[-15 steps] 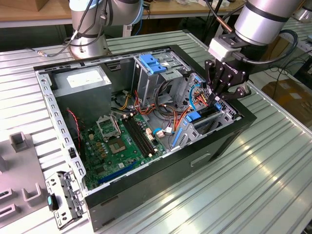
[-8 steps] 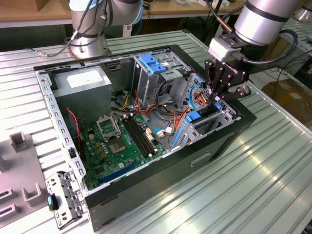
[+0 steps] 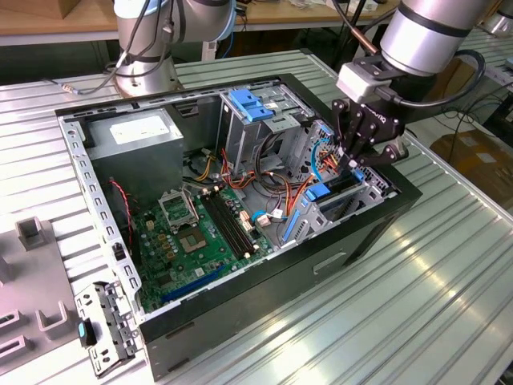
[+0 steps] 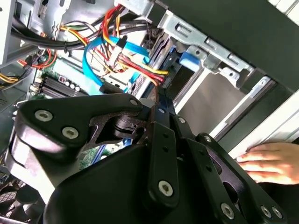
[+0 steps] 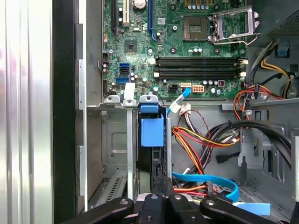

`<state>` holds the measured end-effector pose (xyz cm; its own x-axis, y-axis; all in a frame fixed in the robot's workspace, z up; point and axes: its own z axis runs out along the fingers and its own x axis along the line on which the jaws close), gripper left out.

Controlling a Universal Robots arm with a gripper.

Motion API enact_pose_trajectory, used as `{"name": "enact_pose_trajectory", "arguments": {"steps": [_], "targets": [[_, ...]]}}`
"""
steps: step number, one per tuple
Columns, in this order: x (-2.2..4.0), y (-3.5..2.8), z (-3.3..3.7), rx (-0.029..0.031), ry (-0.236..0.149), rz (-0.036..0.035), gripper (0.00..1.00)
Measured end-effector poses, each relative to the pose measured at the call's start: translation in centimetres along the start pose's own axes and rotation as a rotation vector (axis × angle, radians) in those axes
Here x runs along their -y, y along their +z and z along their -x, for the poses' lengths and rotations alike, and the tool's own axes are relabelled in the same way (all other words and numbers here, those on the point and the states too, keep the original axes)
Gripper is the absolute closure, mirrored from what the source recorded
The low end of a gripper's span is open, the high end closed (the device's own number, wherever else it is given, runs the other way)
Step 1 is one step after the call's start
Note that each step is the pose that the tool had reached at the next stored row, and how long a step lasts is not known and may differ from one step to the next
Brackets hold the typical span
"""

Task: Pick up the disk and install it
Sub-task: 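Insert the second disk wire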

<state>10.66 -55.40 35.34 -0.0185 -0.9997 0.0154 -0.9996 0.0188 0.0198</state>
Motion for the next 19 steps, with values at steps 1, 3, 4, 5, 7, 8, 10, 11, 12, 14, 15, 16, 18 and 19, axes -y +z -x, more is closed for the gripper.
{"name": "enact_pose_trajectory", "arguments": {"steps": [1,3,4,5,7,8,10,11,12,14,15,16,18,19], "targets": [[-0.20,0.01,-0.01,0.0001,0.000,0.0000,0.89],[-0.23,0.01,-0.01,0.0000,0.000,-0.0001,0.89],[-0.30,0.00,-0.01,-0.0001,0.000,0.0000,0.89],[-0.36,0.01,-0.01,0.0000,0.000,0.0000,0.89],[-0.37,0.00,-0.01,-0.0001,0.000,0.0000,0.89],[-0.37,0.00,-0.01,-0.0001,0.000,0.0000,0.89],[-0.38,0.01,-0.01,0.0000,0.000,0.0000,0.89],[-0.38,0.01,-0.01,0.0000,0.000,0.0000,0.89],[-0.38,0.01,-0.01,-0.0001,0.000,0.0000,0.89],[-0.39,0.01,-0.01,0.0000,0.000,-0.0001,0.89],[-0.39,0.01,-0.01,0.0000,0.000,0.0000,0.89],[-0.39,-0.02,-0.01,-0.0001,0.000,0.0000,0.89],[-0.40,-0.36,-0.01,0.0000,0.000,-0.0001,0.89],[-0.41,-0.51,-0.02,0.0003,0.000,-0.0001,0.89]]}}
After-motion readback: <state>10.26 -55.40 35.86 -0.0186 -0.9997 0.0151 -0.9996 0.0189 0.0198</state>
